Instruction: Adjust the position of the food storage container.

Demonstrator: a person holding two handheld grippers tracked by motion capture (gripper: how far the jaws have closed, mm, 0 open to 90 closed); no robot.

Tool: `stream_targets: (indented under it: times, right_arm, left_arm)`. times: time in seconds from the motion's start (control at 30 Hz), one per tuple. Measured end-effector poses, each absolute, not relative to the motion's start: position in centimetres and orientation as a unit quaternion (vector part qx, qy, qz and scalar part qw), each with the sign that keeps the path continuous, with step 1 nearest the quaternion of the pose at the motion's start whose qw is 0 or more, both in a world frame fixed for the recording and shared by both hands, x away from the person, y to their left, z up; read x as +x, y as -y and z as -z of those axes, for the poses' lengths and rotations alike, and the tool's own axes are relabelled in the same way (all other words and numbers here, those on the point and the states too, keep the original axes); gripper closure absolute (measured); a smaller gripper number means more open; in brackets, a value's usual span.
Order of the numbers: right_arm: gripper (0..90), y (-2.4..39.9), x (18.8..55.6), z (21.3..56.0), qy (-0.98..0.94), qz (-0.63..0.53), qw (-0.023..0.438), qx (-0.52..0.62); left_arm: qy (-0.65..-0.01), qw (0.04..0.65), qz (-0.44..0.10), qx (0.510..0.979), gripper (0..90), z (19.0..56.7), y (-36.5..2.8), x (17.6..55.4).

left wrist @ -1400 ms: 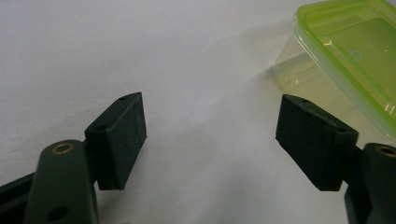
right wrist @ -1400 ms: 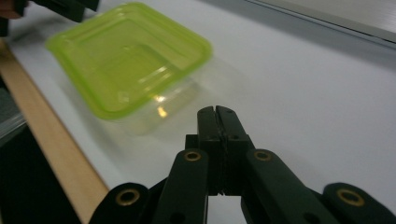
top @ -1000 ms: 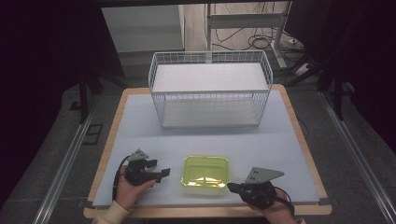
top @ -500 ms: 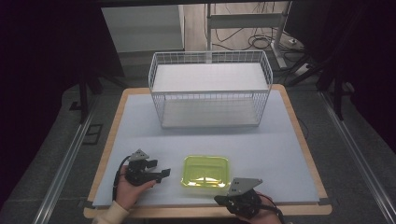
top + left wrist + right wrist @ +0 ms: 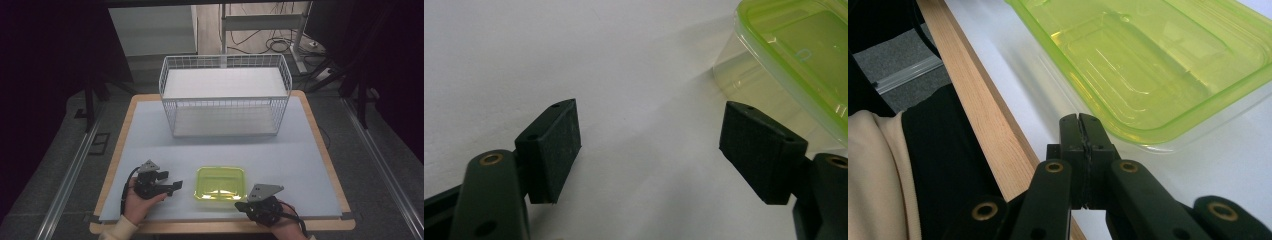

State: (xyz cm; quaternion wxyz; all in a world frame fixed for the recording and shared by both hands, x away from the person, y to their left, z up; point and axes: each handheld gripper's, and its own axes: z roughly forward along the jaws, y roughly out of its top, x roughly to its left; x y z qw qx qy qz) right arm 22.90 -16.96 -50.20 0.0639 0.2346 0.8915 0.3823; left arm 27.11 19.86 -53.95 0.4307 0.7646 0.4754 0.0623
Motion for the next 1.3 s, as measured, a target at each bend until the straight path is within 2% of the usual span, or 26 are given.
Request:
stream_targets:
  times: [0.53,1.03,1.17,1.3]
  right_arm:
    - [89.6,17.7,23.8,50.3,-0.886,-0.379,0.085,0.253]
    - [89.5,17.4,23.4,50.1,-0.889,-0.378,0.079,0.246]
    - [89.5,17.9,23.0,49.2,-0.883,-0.392,0.092,0.240]
    - [89.6,20.1,23.8,48.0,-0.860,-0.416,0.114,0.274]
  left_arm:
    - [-0.476,0.430,-0.061,0.765,24.1,54.0,-19.9,27.2]
    - [-0.477,0.431,-0.061,0.764,24.1,54.0,-19.9,27.2]
    - [-0.476,0.432,-0.061,0.764,24.1,53.9,-19.9,27.2]
    - [-0.476,0.432,-0.061,0.763,24.1,53.9,-19.9,27.1]
